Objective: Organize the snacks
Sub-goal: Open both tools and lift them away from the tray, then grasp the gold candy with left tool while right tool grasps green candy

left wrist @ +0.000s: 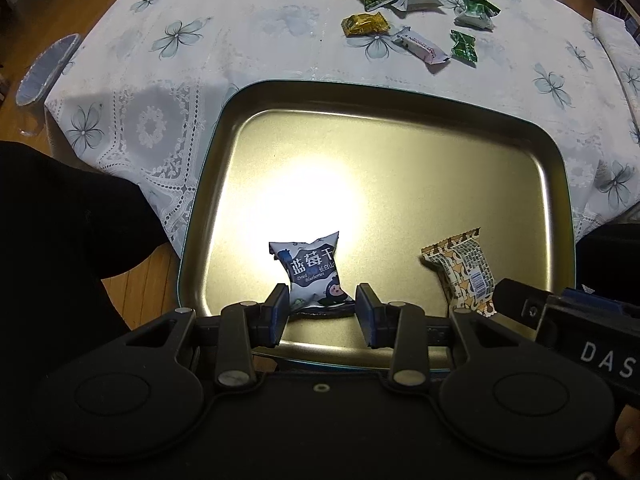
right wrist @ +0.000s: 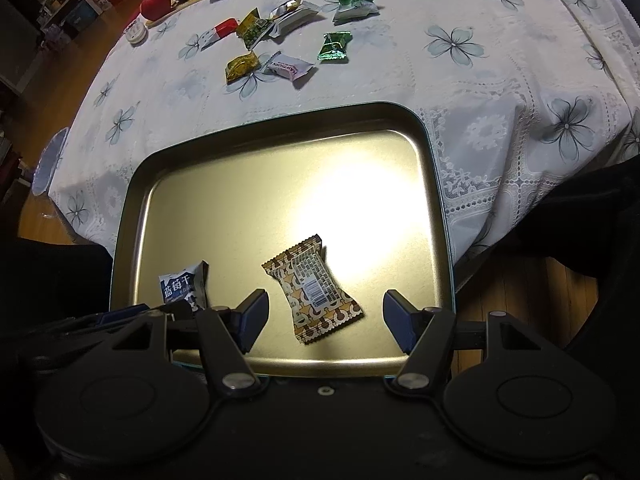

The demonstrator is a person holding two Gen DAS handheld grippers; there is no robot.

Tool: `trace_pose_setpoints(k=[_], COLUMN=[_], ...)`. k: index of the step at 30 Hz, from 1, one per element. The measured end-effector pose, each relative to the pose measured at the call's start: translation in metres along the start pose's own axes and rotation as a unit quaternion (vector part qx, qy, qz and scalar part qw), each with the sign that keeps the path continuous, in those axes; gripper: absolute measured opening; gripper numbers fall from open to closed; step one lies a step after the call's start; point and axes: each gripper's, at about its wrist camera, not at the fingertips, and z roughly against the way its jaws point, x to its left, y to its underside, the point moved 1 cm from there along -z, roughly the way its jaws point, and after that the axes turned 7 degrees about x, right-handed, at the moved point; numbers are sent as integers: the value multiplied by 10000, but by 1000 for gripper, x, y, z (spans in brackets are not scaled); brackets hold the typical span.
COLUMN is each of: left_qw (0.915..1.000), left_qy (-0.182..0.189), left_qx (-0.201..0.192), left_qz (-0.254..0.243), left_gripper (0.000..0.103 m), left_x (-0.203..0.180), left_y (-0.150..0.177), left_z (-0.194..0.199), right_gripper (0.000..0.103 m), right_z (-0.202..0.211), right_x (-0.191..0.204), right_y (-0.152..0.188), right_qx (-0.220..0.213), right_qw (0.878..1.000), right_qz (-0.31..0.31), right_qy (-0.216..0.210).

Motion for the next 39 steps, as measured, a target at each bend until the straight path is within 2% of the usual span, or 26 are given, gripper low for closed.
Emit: trace_pose_setpoints(k=[7,13,25,39], left_qw=[9998,9986,9983,9990], left_qy=[58,247,245,-29], left_qx=[176,451,433,114], left_qz=[-18,-137,-297,-437], left_gripper=[47,47,47,47], left_x=[6,8,16,11], left_y=[-6,-13,-56,-129], left_z=[1,-3,4,7], right_gripper=[67,67,67,67], right_z=[-1,-6,-11,-3], right_x=[2,7,12,20], right_y=[-7,-15,-57,-141], right_qx=[161,419,733,275], right_qw=[9998,9990,9971,9984], right_qz=[23,134,191,461], right_qy=[-62,-47,-112,192])
